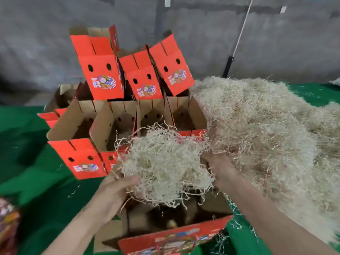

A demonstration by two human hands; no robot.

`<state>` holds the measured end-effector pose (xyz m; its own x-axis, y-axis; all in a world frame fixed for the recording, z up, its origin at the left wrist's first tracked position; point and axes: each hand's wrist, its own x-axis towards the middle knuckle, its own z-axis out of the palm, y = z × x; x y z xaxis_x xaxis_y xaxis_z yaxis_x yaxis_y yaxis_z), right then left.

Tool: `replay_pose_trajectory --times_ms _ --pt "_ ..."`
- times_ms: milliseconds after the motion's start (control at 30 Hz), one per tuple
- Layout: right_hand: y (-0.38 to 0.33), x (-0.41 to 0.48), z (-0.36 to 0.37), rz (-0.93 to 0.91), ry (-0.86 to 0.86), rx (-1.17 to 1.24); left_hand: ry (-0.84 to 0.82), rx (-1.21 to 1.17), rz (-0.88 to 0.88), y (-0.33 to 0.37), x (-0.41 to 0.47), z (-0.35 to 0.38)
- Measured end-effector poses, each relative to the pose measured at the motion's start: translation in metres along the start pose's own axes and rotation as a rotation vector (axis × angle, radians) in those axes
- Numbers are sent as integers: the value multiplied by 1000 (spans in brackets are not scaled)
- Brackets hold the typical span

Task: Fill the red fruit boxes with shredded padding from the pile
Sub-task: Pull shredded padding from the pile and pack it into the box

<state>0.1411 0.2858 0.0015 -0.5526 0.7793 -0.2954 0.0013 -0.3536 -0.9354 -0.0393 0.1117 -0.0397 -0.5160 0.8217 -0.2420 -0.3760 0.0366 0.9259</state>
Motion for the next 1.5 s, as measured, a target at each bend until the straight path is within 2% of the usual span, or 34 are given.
replay_pose_trajectory --times_ms 33,67,133,167,200,233,267,300,333,367,400,467,533,567,633,700,767,800,900,967,1067,1133,1200,1267,1300,1400,1500 --pt "2 -5 8 9 -46 -10 42 68 14 -3 0 0" --pt "4 -9 12 8 -157 -6 65 190 48 -4 -2 3" --pt "15 -18 20 -17 -418 -173 113 414 170 -16 -4 13" --pt "23 -18 24 -35 -485 -321 106 491 223 -21 -4 20" --pt "30 -10 25 -12 -504 -351 72 533 264 -26 -6 27" --pt "41 -5 24 -48 -400 -415 26 565 275 -29 -5 33" --pt "36 -8 28 -24 -165 -487 -3 588 255 -28 -6 38" --pt "38 -7 20 -145 -78 -680 -21 588 218 -26 -7 38" --pt "38 -4 13 -136 -85 -724 -29 557 201 -24 -6 34" --pt "33 -5 9 -97 -65 -655 -31 493 196 -23 -5 26" --pt "33 0 -5 35 -35 -537 -24 422 174 -22 -5 17" --pt "28 -2 -16 65 56 -475 -45 183 103 -20 -6 4" --pt "27 -5 -22 18 -41 -591 -93 9 15 -22 -3 2" --pt "26 -8 -18 -9 -104 -674 -94 52 17 -26 -3 5" --pt "25 -14 -8 -17 -276 -661 -21 397 135 -31 -7 19" --pt "25 -19 4 23 -409 -539 99 692 323 -39 -12 33" --pt "31 -20 17 18 -493 -552 120 741 388 -43 -16 48" --pt "37 -14 17 0 -462 -591 135 728 379 -44 -16 52" --pt "32 -5 11 -60 -222 -650 193 617 379 -33 -12 45" --pt "24 -1 -8 -45 -165 -608 277 480 326 -20 -13 29" --pt "19 4 -33 -51 -193 -553 282 364 181 -13 -16 8" --pt "18 10 -30 -32 -239 -580 155 294 80 -10 -17 13" --pt "20 20 -19 -18 -360 -618 -7 273 -109 -12 -17 30" --pt "21 22 -3 -15 -486 -708 -19 289 -249 -16 -16 45" --pt "22 23 0 -22 -495 -757 23 312 -240 -19 -13 46" --pt "26 34 -12 -31 -349 -816 228 432 8 -21 -7 30" --pt "23 40 -37 50 -207 -781 308 452 121 -15 -10 6"
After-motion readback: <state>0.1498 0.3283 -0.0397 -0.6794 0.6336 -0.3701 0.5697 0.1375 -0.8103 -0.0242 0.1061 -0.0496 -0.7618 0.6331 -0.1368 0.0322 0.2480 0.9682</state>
